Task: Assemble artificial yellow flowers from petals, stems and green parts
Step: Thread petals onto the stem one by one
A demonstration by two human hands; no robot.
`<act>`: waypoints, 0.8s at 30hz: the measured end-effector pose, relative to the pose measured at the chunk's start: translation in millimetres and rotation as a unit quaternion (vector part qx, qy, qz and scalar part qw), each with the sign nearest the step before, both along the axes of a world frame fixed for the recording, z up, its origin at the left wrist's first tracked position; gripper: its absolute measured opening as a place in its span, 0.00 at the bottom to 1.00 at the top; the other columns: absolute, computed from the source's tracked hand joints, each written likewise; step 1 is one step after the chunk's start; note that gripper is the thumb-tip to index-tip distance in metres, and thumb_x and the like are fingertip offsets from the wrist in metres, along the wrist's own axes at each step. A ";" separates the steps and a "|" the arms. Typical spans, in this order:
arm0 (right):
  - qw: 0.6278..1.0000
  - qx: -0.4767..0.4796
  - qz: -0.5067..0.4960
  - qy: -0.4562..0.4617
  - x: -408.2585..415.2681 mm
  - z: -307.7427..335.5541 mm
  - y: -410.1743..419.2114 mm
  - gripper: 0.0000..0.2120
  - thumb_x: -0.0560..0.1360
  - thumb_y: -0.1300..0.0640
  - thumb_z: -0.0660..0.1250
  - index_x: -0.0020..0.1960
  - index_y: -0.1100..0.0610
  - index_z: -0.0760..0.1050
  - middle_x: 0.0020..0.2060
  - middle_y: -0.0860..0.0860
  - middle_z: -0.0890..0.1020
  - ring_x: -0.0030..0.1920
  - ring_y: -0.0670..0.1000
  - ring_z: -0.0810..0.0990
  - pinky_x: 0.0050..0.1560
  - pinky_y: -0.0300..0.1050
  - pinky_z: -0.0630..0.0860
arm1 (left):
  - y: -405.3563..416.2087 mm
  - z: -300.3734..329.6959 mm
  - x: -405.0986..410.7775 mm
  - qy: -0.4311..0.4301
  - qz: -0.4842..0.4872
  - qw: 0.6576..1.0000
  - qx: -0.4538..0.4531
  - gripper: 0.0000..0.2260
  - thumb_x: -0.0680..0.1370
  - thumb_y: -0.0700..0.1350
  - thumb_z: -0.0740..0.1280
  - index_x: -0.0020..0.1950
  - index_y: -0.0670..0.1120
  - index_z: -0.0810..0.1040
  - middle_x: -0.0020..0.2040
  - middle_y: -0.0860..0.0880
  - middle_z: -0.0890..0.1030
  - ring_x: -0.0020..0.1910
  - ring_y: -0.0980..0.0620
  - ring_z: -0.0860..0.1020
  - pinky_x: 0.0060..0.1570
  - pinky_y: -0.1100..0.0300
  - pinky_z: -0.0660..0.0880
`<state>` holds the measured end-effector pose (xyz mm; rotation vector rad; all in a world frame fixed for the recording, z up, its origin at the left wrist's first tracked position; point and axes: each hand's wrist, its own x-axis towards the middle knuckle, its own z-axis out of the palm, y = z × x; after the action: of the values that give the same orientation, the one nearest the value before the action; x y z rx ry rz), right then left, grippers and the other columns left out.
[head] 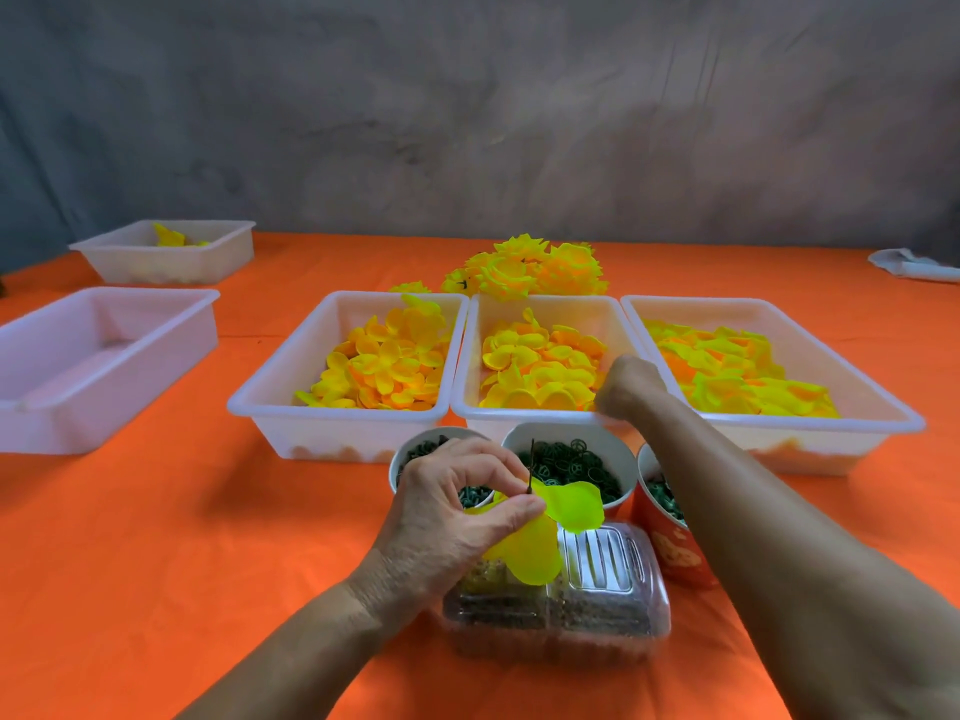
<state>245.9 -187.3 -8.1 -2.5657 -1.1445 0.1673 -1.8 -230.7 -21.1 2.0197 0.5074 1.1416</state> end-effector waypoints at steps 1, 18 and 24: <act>0.999 0.032 -0.016 0.007 0.0 -2.9 -0.4 0.05 0.73 0.64 0.64 0.38 0.61 0.72 0.47 0.60 0.81 0.43 0.59 0.76 0.39 0.44 0.69 | 0.0 0.2 -0.1 -0.001 0.000 1.000 0.001 0.06 0.66 0.45 0.75 0.33 0.53 0.80 0.39 0.54 0.82 0.43 0.57 0.80 0.48 0.67 0.72; 0.877 0.348 -0.012 0.331 -4.8 14.8 -29.9 0.16 0.66 0.57 0.78 0.47 0.61 0.76 0.37 0.54 0.77 0.37 0.52 0.75 0.40 0.47 0.74 | -1.8 -1.0 -0.1 -0.009 0.002 1.000 0.004 0.10 0.66 0.44 0.75 0.32 0.56 0.77 0.38 0.56 0.81 0.41 0.59 0.79 0.46 0.69 0.72; 0.798 0.423 -0.027 0.428 -4.1 22.9 -36.1 0.13 0.73 0.72 0.66 0.34 0.58 0.71 0.26 0.53 0.71 0.25 0.47 0.68 0.23 0.34 0.67 | -2.8 -1.1 0.2 -0.008 0.002 1.000 0.004 0.09 0.66 0.44 0.75 0.33 0.56 0.77 0.39 0.56 0.81 0.41 0.59 0.80 0.46 0.69 0.72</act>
<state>241.9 -223.3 14.9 -1.4240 -0.5622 0.5768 -1.6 -233.5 -22.2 2.0146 0.5008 1.1639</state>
